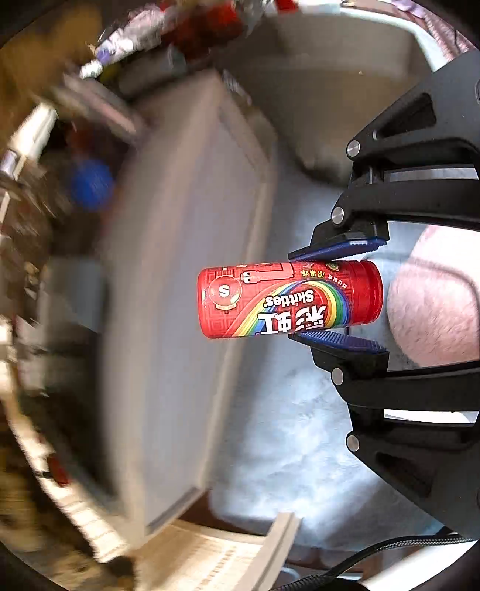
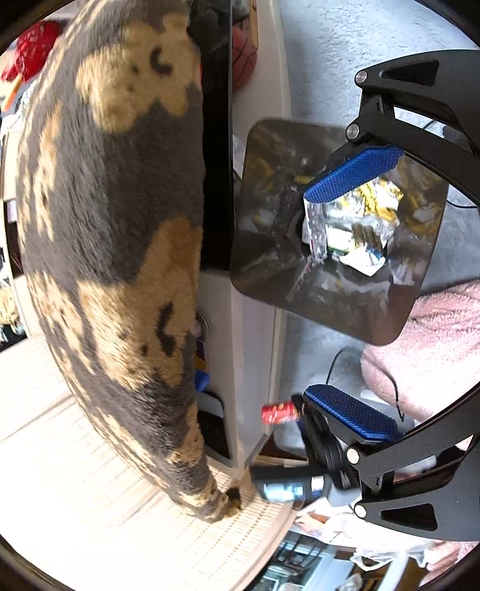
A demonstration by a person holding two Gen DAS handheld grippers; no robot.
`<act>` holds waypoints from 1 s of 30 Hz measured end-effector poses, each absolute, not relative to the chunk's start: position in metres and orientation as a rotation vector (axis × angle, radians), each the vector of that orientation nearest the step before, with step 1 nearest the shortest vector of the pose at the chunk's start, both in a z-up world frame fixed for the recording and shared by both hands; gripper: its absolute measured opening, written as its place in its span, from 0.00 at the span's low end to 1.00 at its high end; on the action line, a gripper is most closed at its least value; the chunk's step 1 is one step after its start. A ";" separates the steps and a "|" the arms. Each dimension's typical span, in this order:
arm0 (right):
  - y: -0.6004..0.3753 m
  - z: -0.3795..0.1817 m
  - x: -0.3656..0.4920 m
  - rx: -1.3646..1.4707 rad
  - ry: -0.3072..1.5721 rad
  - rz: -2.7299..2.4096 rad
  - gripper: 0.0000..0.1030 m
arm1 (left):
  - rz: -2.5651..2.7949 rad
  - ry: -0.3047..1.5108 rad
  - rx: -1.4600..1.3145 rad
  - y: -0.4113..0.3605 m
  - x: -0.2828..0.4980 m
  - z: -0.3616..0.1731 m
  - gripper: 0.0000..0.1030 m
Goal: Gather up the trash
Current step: 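Carry the Skittles tube over the black bin and open the left tool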
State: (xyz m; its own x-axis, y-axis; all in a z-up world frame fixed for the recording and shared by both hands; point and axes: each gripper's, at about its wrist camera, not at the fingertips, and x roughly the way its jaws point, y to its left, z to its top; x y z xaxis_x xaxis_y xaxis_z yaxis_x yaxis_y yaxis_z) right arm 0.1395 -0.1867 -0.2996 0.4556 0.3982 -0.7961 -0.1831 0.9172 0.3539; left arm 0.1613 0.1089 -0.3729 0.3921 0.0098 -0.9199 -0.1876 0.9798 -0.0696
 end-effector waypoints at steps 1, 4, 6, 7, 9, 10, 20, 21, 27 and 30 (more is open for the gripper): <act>-0.193 -0.297 0.137 0.232 1.030 0.341 0.96 | 0.107 1.145 -0.163 0.101 0.158 -0.360 0.33; -0.209 -0.293 0.129 0.241 1.013 0.289 0.96 | 0.064 1.117 -0.149 0.082 0.152 -0.335 0.33; -0.219 -0.293 0.126 0.241 1.007 0.258 0.96 | 0.025 1.111 -0.145 0.064 0.156 -0.325 0.33; -0.225 -0.293 0.123 0.239 1.005 0.238 0.96 | 0.001 1.108 -0.136 0.056 0.154 -0.320 0.33; -0.236 -0.295 0.119 0.245 1.005 0.209 0.96 | -0.037 1.101 -0.117 0.043 0.149 -0.312 0.33; -0.240 -0.295 0.117 0.252 1.005 0.201 0.96 | -0.063 1.097 -0.106 0.033 0.148 -0.308 0.33; -0.282 -0.286 0.096 0.301 0.958 0.124 0.96 | -0.222 1.064 -0.045 -0.038 0.138 -0.292 0.33; -0.287 -0.284 0.095 0.310 0.952 0.116 0.96 | -0.231 1.063 -0.039 -0.039 0.138 -0.295 0.33; -0.297 -0.272 0.088 0.322 0.915 0.096 0.96 | -0.293 1.089 -0.010 -0.067 0.131 -0.295 0.35; -0.298 -0.262 0.084 0.319 0.886 0.093 0.96 | -0.299 1.070 0.002 -0.072 0.127 -0.287 0.53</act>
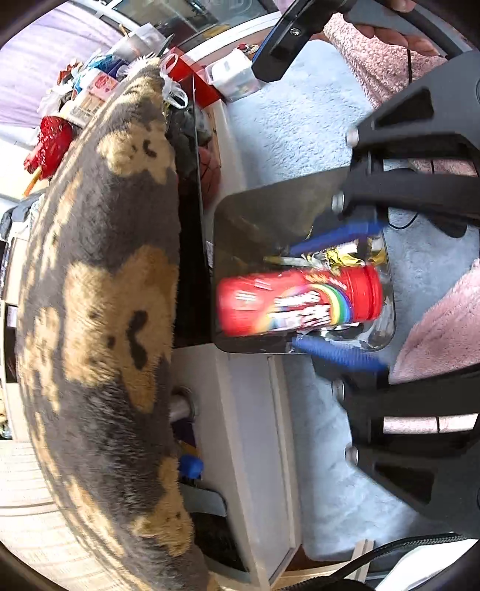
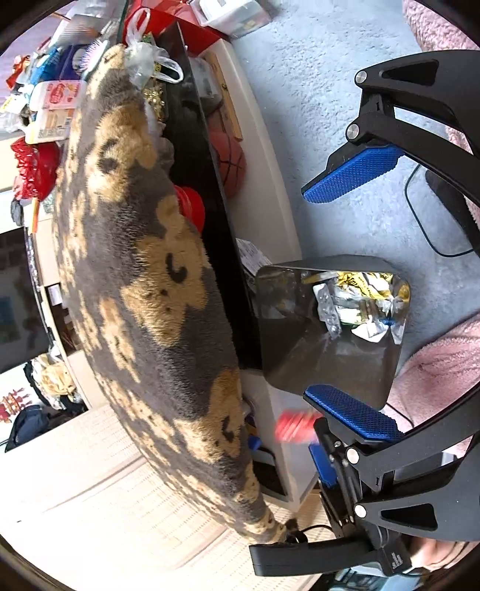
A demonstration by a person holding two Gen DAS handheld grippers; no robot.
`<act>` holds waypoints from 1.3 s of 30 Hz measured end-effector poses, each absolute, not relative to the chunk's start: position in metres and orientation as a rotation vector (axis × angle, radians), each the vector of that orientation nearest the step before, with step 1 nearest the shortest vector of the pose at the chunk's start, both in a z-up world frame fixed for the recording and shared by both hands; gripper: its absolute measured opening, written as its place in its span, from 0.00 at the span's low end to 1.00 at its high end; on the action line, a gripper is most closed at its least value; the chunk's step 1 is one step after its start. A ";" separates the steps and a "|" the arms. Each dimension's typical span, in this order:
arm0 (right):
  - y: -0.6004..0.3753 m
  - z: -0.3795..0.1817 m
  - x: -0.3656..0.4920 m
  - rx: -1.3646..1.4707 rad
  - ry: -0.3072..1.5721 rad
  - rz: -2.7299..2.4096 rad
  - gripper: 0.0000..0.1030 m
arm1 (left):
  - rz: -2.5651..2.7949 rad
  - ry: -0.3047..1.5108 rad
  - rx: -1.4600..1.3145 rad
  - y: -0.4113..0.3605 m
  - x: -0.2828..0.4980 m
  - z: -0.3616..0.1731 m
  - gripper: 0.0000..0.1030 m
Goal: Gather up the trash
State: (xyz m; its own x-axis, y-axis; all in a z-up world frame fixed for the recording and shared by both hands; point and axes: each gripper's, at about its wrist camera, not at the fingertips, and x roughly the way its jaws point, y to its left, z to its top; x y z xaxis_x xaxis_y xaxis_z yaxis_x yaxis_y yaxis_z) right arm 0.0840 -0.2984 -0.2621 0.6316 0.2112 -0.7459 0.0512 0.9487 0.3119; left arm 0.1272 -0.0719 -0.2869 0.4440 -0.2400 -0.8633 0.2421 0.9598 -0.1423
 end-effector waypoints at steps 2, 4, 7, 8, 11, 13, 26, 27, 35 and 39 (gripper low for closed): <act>-0.298 -0.254 0.082 0.316 0.867 0.094 0.96 | -0.301 1.042 0.009 -0.072 0.123 -0.276 0.58; -0.296 -0.242 0.078 0.299 0.835 0.093 0.96 | -0.302 1.014 0.011 -0.071 0.119 -0.264 0.64; -0.294 -0.223 0.073 0.277 0.791 0.092 0.96 | -0.298 0.971 0.001 -0.067 0.114 -0.245 0.69; -0.294 -0.214 0.070 0.269 0.770 0.091 0.96 | -0.295 0.952 -0.003 -0.065 0.112 -0.235 0.72; -0.293 -0.186 0.063 0.242 0.700 0.082 0.96 | -0.280 0.870 -0.012 -0.057 0.105 -0.202 0.80; -0.292 -0.162 0.058 0.220 0.645 0.070 0.96 | -0.266 0.815 -0.011 -0.052 0.100 -0.177 0.89; -0.275 -0.009 0.017 0.085 0.344 0.034 0.97 | -0.195 0.488 -0.019 -0.015 0.046 -0.019 0.92; -0.274 -0.003 0.015 0.081 0.328 0.034 0.97 | -0.190 0.458 -0.023 -0.012 0.039 -0.006 0.92; -0.257 0.052 -0.014 -0.006 0.173 0.014 0.97 | -0.142 0.281 -0.046 0.007 -0.007 0.055 0.92; -0.253 0.062 -0.025 -0.028 0.140 -0.007 0.97 | -0.109 0.224 -0.040 0.011 -0.024 0.070 0.92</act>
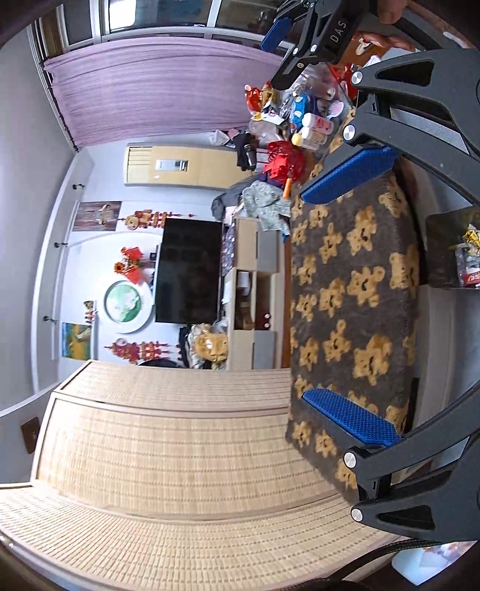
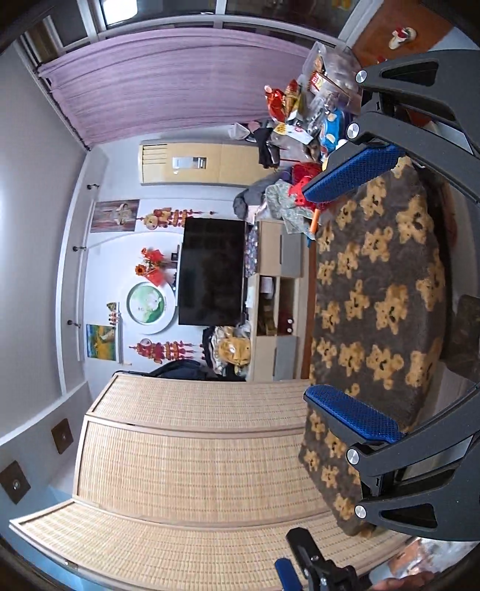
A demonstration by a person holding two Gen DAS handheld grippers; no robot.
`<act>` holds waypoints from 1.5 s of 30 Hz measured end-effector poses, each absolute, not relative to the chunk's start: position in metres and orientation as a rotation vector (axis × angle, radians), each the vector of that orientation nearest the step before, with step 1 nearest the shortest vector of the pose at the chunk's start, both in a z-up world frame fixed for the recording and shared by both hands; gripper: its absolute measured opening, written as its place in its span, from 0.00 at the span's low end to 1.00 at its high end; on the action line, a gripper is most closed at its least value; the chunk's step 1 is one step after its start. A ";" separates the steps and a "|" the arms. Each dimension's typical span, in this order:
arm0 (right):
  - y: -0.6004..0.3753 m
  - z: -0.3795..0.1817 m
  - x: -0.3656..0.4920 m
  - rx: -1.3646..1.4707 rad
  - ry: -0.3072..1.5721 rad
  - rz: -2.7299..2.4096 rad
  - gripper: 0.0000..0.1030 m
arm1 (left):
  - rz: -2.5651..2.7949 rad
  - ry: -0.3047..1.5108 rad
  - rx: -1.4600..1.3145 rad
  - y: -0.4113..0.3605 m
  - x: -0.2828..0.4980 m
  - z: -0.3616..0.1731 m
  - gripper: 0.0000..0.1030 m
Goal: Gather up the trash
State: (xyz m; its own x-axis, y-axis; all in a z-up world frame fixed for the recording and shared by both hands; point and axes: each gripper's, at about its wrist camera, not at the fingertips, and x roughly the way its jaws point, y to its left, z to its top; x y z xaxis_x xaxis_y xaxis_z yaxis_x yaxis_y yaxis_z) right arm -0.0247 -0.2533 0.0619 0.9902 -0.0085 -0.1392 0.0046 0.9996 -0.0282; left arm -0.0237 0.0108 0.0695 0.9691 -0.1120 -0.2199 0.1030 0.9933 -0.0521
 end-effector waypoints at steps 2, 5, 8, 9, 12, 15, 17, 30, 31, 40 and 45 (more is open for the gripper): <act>-0.250 0.064 -0.030 -0.029 0.133 -0.012 0.97 | -0.100 0.211 -0.032 0.011 -0.030 0.073 0.92; -0.248 0.065 -0.036 -0.025 0.130 -0.026 0.97 | -0.099 0.202 -0.024 0.010 -0.035 0.073 0.92; -0.245 0.064 -0.038 -0.017 0.138 -0.021 0.97 | -0.107 0.205 -0.022 0.008 -0.037 0.072 0.92; -0.244 0.065 -0.039 -0.018 0.139 -0.020 0.97 | -0.113 0.210 -0.019 0.007 -0.036 0.070 0.92; -0.242 0.064 -0.038 -0.026 0.145 -0.021 0.97 | -0.122 0.231 -0.010 0.005 -0.032 0.065 0.92; -0.242 0.064 -0.036 -0.024 0.151 -0.023 0.97 | -0.123 0.233 -0.008 0.004 -0.031 0.064 0.92; -0.243 0.063 -0.036 -0.022 0.152 -0.024 0.97 | -0.123 0.233 -0.008 0.004 -0.032 0.064 0.92; -0.242 0.060 -0.032 -0.015 0.172 -0.032 0.97 | -0.111 0.244 -0.015 0.004 -0.030 0.062 0.92; -0.242 0.060 -0.032 -0.012 0.171 -0.032 0.97 | -0.112 0.244 -0.015 0.004 -0.030 0.062 0.92; -0.243 0.060 -0.033 -0.006 0.172 -0.031 0.97 | -0.113 0.226 -0.018 0.005 -0.035 0.066 0.92; -0.244 0.059 -0.033 0.000 0.174 -0.030 0.97 | -0.112 0.223 -0.011 0.003 -0.037 0.066 0.92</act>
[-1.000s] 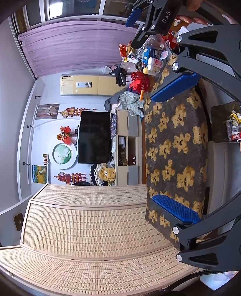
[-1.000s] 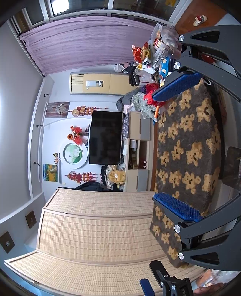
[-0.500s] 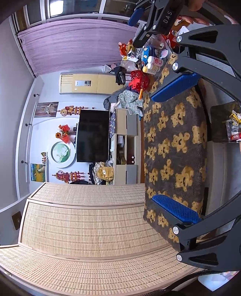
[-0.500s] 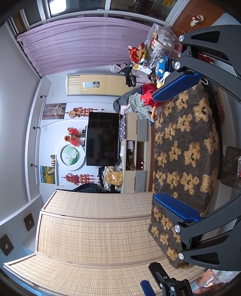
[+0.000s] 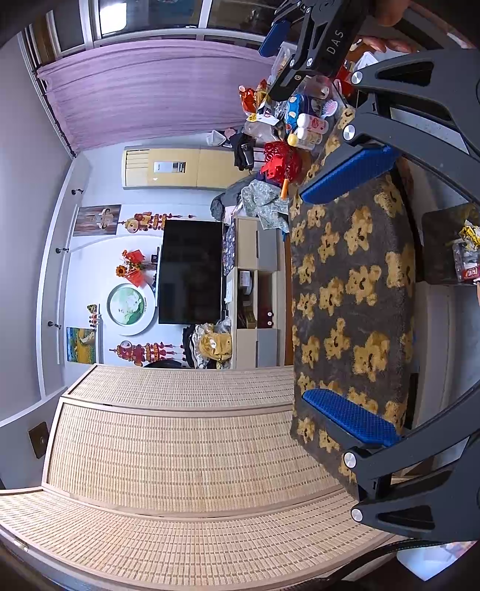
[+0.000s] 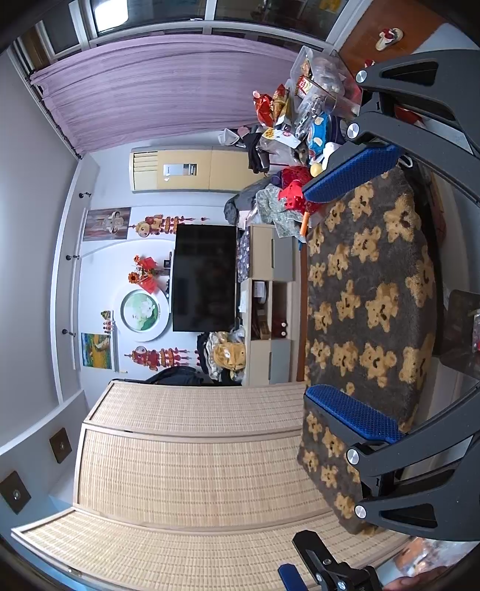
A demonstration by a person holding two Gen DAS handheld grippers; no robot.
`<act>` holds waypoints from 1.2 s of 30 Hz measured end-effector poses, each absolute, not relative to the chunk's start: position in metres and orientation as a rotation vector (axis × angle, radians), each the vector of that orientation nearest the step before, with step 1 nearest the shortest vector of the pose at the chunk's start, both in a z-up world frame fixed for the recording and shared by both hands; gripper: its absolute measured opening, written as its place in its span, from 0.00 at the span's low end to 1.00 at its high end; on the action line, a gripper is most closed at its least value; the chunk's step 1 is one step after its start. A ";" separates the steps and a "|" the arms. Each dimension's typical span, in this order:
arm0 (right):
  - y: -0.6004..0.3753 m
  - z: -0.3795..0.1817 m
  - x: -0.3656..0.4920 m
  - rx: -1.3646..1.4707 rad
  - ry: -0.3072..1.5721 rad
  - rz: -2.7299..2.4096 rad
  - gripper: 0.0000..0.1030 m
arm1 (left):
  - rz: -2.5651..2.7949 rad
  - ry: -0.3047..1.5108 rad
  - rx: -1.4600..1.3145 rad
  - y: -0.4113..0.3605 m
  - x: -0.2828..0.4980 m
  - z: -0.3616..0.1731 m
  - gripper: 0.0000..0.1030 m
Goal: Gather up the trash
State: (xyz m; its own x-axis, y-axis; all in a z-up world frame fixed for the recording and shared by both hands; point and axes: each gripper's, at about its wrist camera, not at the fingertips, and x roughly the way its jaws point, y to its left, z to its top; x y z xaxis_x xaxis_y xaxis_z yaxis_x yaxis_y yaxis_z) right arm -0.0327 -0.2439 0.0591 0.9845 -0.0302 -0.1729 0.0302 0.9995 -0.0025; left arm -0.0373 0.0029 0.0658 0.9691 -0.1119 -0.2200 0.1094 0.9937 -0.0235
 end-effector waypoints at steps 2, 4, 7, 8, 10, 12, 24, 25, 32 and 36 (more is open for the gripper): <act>-0.244 0.058 -0.033 0.000 0.175 -0.032 0.97 | -0.111 0.221 -0.010 0.003 -0.038 0.066 0.92; -0.244 0.058 -0.033 0.001 0.178 -0.036 0.97 | -0.111 0.222 -0.012 0.003 -0.037 0.065 0.92; -0.244 0.058 -0.033 0.000 0.180 -0.038 0.97 | -0.112 0.223 -0.010 0.003 -0.038 0.064 0.92; -0.243 0.058 -0.033 0.000 0.179 -0.039 0.97 | -0.111 0.224 -0.009 0.003 -0.037 0.064 0.92; -0.244 0.058 -0.033 0.002 0.180 -0.038 0.97 | -0.109 0.229 -0.010 0.003 -0.037 0.064 0.92; -0.244 0.058 -0.033 0.002 0.179 -0.038 0.97 | -0.107 0.228 -0.011 0.003 -0.037 0.064 0.92; -0.244 0.060 -0.033 0.008 0.173 -0.035 0.97 | -0.101 0.226 -0.017 0.005 -0.038 0.066 0.92; -0.245 0.060 -0.033 0.009 0.171 -0.035 0.97 | -0.102 0.226 -0.017 0.005 -0.038 0.066 0.92; -0.247 0.060 -0.034 0.013 0.168 -0.034 0.97 | -0.101 0.220 -0.017 0.004 -0.041 0.067 0.92; -0.247 0.059 -0.034 0.013 0.171 -0.033 0.97 | -0.098 0.223 -0.017 0.004 -0.042 0.067 0.92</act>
State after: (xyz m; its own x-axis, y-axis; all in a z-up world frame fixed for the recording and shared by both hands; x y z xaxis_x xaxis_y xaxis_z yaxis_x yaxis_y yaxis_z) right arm -0.0339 -0.2472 0.0594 0.9848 -0.0318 -0.1705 0.0340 0.9994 0.0098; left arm -0.0418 0.0041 0.0666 0.9706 -0.0986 -0.2196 0.0948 0.9951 -0.0279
